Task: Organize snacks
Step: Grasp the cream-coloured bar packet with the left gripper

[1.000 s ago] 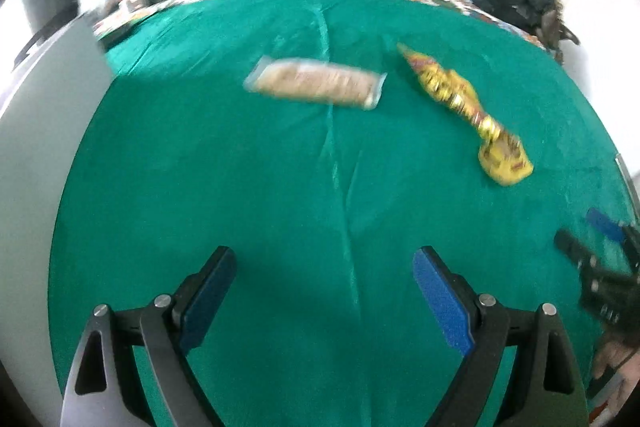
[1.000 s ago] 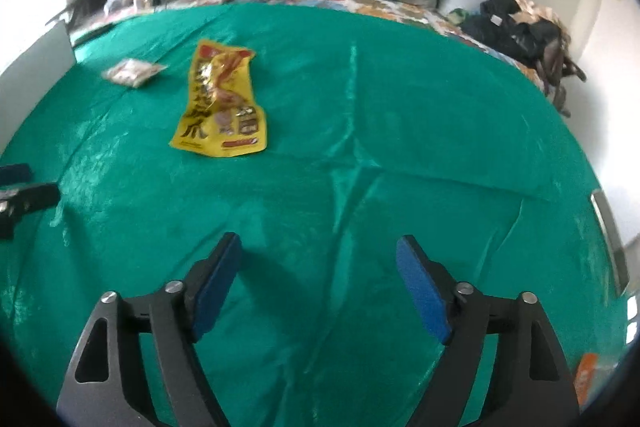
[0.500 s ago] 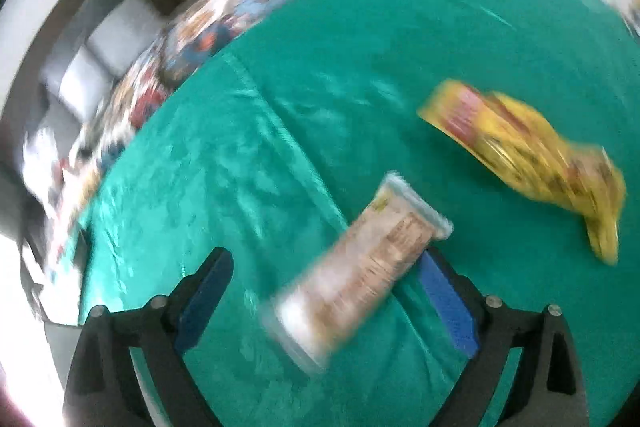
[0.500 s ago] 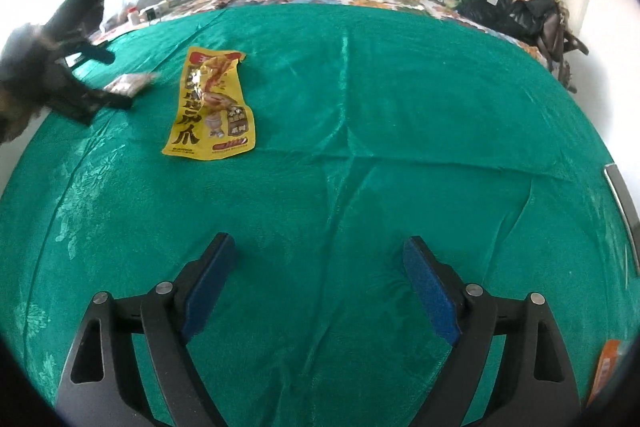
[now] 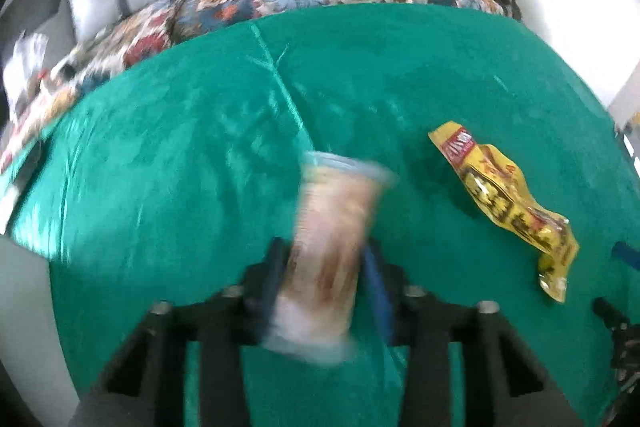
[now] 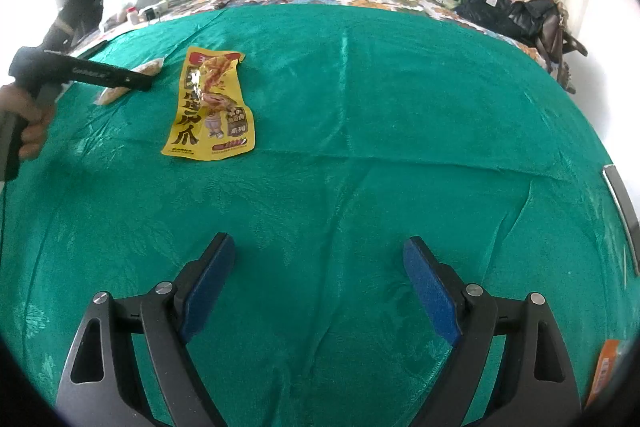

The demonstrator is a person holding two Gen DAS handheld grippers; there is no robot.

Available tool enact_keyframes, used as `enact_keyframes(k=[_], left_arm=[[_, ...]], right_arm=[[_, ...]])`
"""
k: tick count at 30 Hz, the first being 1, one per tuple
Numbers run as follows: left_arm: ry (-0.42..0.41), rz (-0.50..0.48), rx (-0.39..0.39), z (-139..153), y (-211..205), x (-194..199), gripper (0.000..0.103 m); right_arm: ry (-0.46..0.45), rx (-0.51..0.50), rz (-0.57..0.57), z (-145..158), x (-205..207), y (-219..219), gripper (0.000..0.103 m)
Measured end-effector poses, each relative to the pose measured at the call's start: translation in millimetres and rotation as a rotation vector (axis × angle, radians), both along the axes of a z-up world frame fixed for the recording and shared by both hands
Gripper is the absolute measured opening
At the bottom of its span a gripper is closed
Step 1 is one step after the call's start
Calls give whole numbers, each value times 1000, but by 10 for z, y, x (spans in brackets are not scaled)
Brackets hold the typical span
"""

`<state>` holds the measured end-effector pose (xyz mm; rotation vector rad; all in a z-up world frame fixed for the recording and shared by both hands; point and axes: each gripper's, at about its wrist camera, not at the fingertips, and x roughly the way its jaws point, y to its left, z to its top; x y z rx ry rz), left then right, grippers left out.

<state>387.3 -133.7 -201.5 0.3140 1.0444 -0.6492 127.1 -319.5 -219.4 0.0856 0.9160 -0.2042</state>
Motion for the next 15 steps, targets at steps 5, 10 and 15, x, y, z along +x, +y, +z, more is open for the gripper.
enact_keyframes(k=[5, 10, 15], left_arm=[[60, 120, -50, 12, 335, -436, 28], [77, 184, -53, 19, 659, -1324, 28], [-19, 277, -15, -63, 881, -1883, 92]], right_arm=[[0, -3, -1, 6, -4, -12, 88], [0, -3, -1, 5, -4, -11, 88], [1, -5, -2, 5, -4, -16, 89]])
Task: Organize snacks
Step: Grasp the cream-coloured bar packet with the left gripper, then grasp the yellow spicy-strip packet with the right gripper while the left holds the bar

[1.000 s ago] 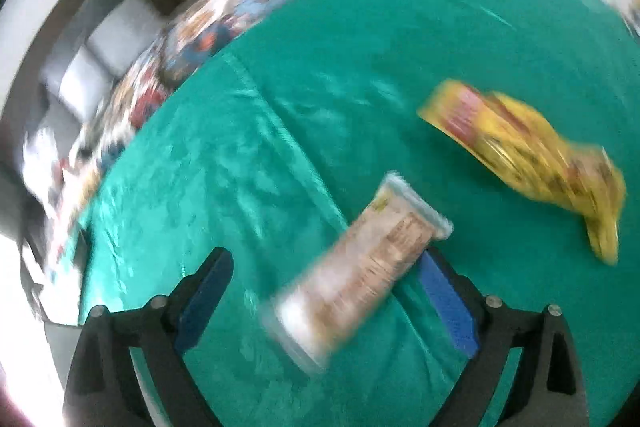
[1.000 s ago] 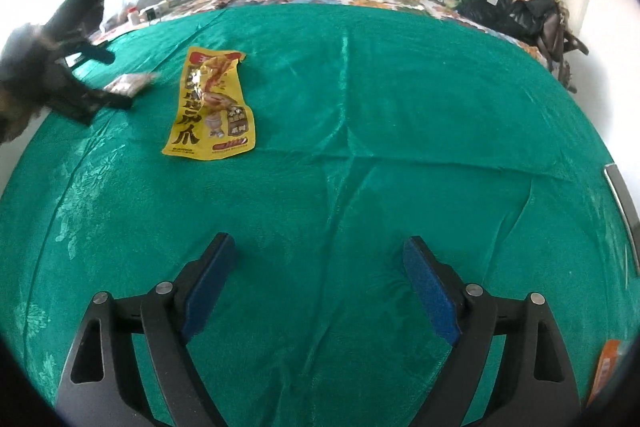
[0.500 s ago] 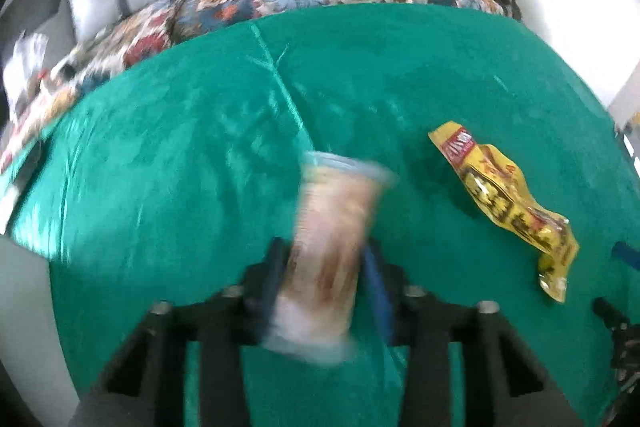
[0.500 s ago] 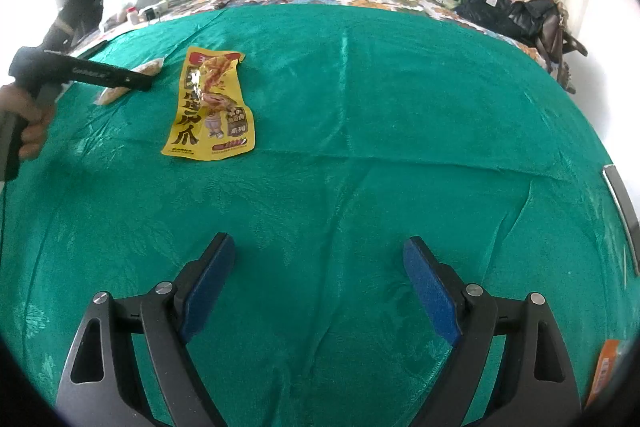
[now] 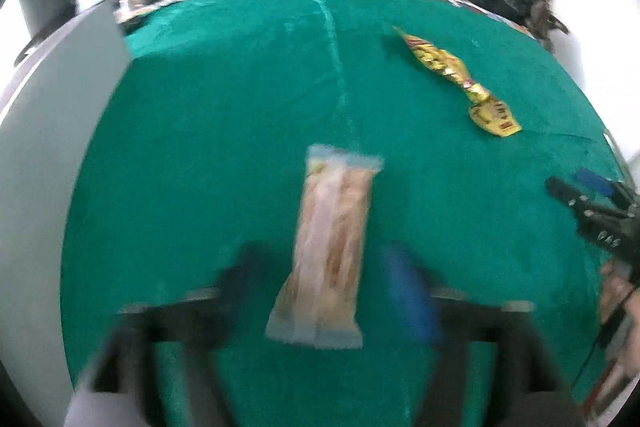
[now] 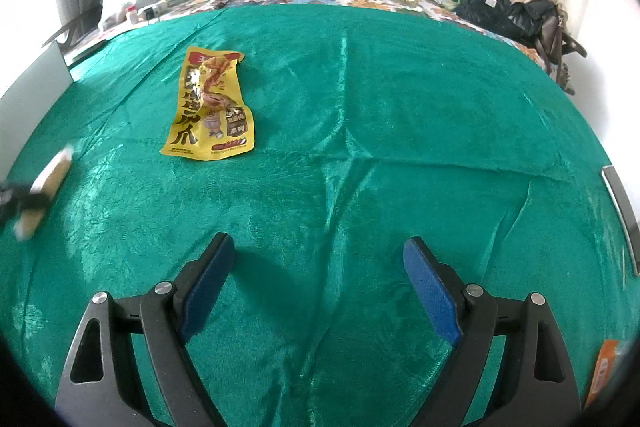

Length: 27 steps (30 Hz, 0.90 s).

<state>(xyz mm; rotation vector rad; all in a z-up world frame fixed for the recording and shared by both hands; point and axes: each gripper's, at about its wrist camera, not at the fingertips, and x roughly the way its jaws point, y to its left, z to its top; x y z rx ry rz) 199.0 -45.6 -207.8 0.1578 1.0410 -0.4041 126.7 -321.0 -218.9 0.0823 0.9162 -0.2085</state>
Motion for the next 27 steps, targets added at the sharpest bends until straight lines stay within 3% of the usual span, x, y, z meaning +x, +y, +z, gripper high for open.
enact_keyframes(k=[4, 14, 17, 18, 23, 27], left_arm=[[-86, 42, 29, -104, 69, -94, 97], [-107, 42, 12, -152, 35, -54, 103], [-107, 42, 11, -155, 45, -49, 103], [-106, 42, 11, -149, 38, -42, 103], [-106, 42, 11, -146, 36, -38, 103], [-106, 42, 11, -147, 36, -38, 103]], right_arm=[[0, 0, -1, 1, -5, -13, 90], [5, 32, 3, -11, 6, -79, 93], [57, 40, 62, 10, 87, -98, 96], [90, 49, 61, 53, 155, -127, 94], [32, 94, 128, 465, 692, 1, 94], [161, 98, 181, 385, 1448, 224, 94]])
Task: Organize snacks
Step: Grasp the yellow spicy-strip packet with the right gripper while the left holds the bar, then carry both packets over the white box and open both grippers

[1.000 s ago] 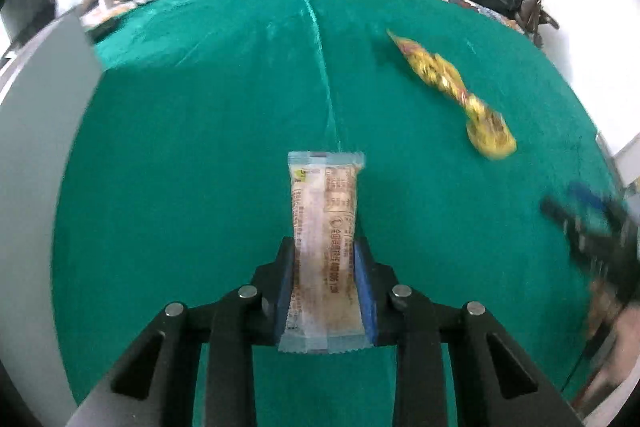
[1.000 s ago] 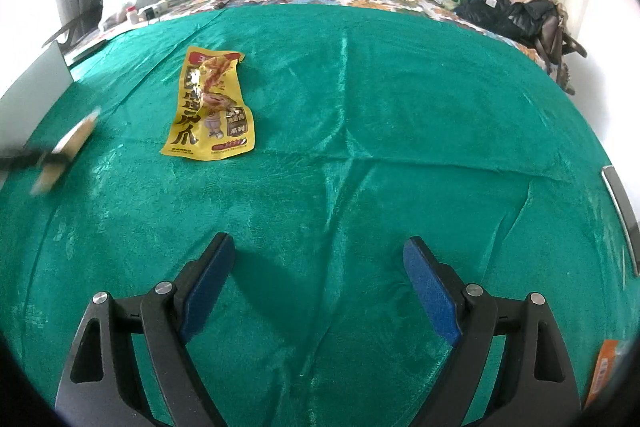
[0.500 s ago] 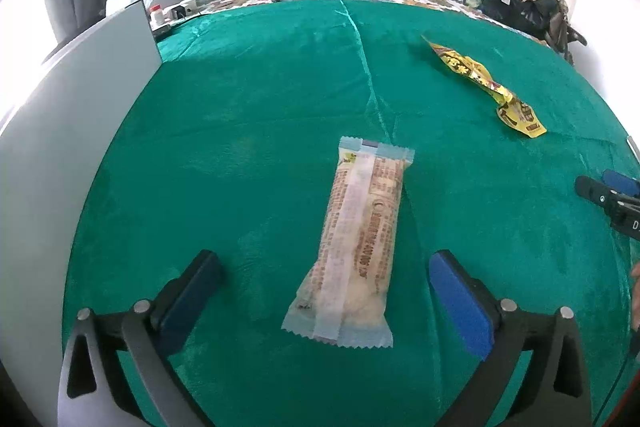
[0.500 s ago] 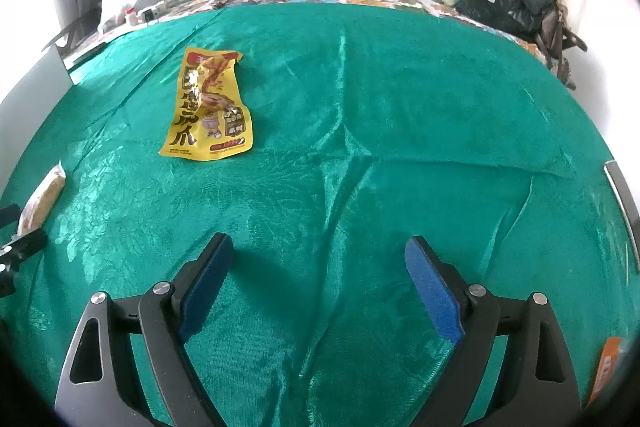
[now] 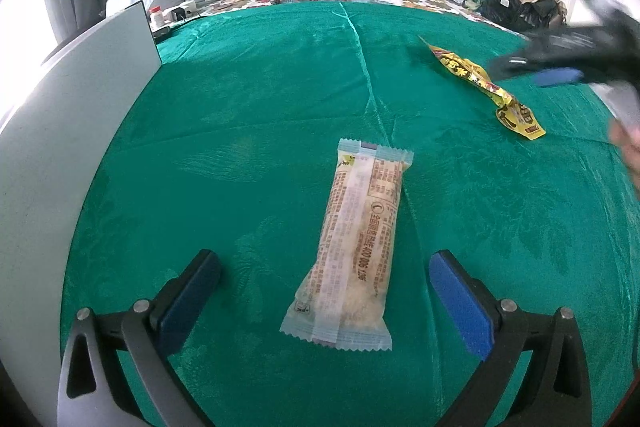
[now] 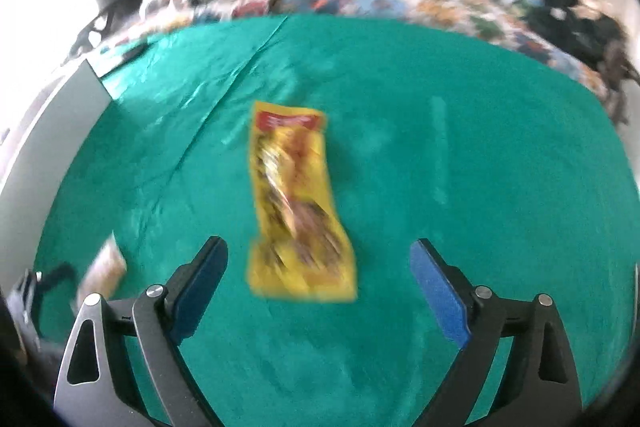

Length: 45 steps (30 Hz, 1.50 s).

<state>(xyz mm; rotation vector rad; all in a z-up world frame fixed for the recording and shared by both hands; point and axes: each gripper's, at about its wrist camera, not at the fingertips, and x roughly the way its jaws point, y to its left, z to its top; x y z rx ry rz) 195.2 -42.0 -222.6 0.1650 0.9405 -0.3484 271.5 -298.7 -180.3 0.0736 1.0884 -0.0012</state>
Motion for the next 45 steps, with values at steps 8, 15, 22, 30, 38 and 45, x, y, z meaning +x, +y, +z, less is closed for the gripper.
enact_keyframes(k=[8, 15, 22, 30, 38, 45], left_arm=[[1, -1, -2, 8, -5, 30, 103], [4, -10, -4, 11, -5, 31, 103], [154, -126, 71, 109, -170, 145, 84], [210, -117, 1, 244, -120, 143, 18], [243, -39, -239, 433, 443, -286, 17], [130, 74, -473, 1223, 1227, -461, 17]], right_arm=[[113, -41, 20, -237, 106, 213, 44], [191, 67, 73, -199, -917, 192, 39], [200, 121, 22, -145, -1350, 40, 71], [215, -34, 71, -220, -1277, 265, 53], [182, 325, -55, -58, -1670, -147, 44], [96, 501, 7, 431, -1560, 253, 44]])
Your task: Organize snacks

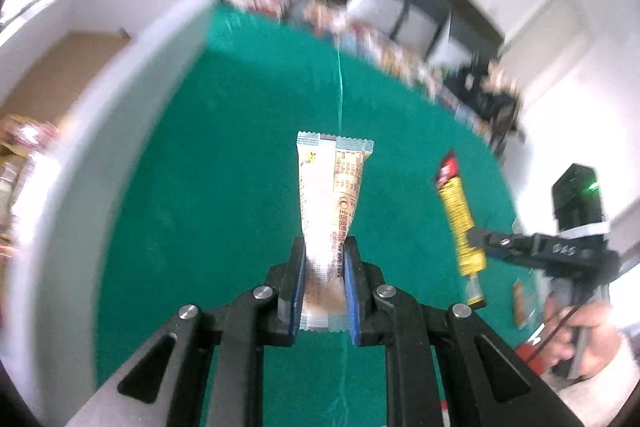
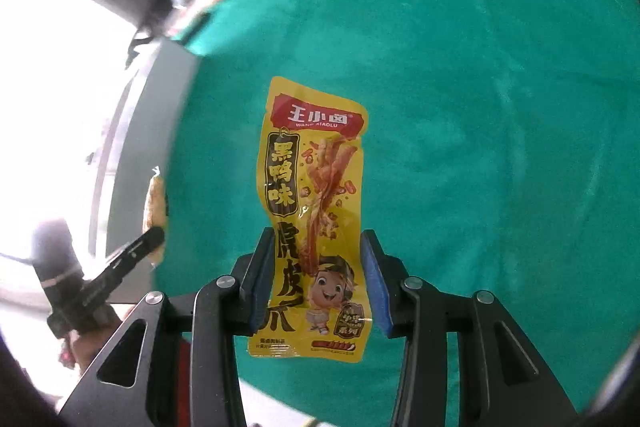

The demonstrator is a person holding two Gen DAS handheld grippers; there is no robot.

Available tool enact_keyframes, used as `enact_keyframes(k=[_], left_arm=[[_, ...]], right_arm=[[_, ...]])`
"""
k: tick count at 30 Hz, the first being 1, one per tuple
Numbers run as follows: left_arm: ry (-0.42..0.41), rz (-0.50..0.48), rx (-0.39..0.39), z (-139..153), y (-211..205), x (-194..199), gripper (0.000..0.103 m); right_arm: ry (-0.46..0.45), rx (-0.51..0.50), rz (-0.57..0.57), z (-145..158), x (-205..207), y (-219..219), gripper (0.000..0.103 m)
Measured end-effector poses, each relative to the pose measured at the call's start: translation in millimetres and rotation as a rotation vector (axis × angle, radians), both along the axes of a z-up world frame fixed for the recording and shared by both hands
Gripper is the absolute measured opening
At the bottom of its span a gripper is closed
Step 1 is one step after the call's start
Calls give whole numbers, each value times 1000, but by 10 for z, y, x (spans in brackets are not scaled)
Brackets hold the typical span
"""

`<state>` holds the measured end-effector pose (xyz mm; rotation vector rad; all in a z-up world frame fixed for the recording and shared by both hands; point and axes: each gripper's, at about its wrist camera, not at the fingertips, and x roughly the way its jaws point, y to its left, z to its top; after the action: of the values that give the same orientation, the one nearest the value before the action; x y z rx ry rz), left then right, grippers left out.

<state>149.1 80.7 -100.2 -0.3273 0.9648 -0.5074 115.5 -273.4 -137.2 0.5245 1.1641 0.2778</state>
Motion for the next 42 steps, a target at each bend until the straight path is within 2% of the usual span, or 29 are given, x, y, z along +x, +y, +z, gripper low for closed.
enact_keyframes(k=[3, 6, 9, 12, 14, 15, 16, 17, 18, 19, 21, 23, 25, 28, 33, 35, 38, 40, 42], left_arm=[[-88, 83, -4, 439, 504, 16, 17], [-137, 188, 68, 705, 1054, 72, 17], [-146, 306, 202, 743, 1554, 142, 17], [-124, 408, 340, 564, 1972, 175, 17], [-100, 452, 413, 422, 2092, 153, 24], [-84, 473, 440, 337, 2162, 118, 35], [-67, 499, 461, 262, 2189, 115, 53], [-59, 525, 473, 216, 2220, 78, 62], [-63, 541, 480, 179, 2233, 13, 73], [-75, 557, 491, 161, 2235, -53, 79], [-95, 571, 525, 131, 2228, -89, 83], [-101, 582, 555, 151, 2174, -147, 85], [-108, 594, 562, 190, 2139, -174, 86], [-130, 611, 555, 303, 2127, -227, 88], [-198, 649, 583, 554, 2088, -347, 99], [-200, 690, 583, 651, 2106, -410, 103], [-194, 699, 544, 720, 2140, -484, 103], [-172, 670, 489, 748, 2188, -487, 103], [-166, 652, 476, 788, 2205, -488, 103]], right_arm=[[-85, 66, 92, 398, 193, 563, 44], [-173, 107, 218, 793, 398, 1344, 44], [-237, 128, 345, 1041, 563, 2260, 45], [-290, 80, 431, 1071, 598, 2925, 45], [-317, 61, 477, 1010, 583, 3271, 49], [-329, 52, 492, 959, 568, 3404, 57], [-342, 35, 508, 896, 550, 3522, 71], [-349, 7, 525, 815, 540, 3601, 77], [-352, -39, 541, 740, 498, 3690, 79], [-353, -66, 552, 685, 469, 3681, 79], [-375, -119, 577, 616, 357, 3668, 79], [-424, -197, 589, 615, 279, 3622, 79], [-477, -254, 580, 618, 327, 3583, 84], [-535, -291, 550, 702, 451, 3549, 85], [-497, -314, 518, 851, 478, 3533, 85], [-512, -305, 517, 895, 446, 3530, 85], [-540, -323, 506, 935, 395, 3553, 85], [-550, -344, 508, 944, 363, 3601, 85], [-550, -381, 512, 934, 346, 3665, 85]])
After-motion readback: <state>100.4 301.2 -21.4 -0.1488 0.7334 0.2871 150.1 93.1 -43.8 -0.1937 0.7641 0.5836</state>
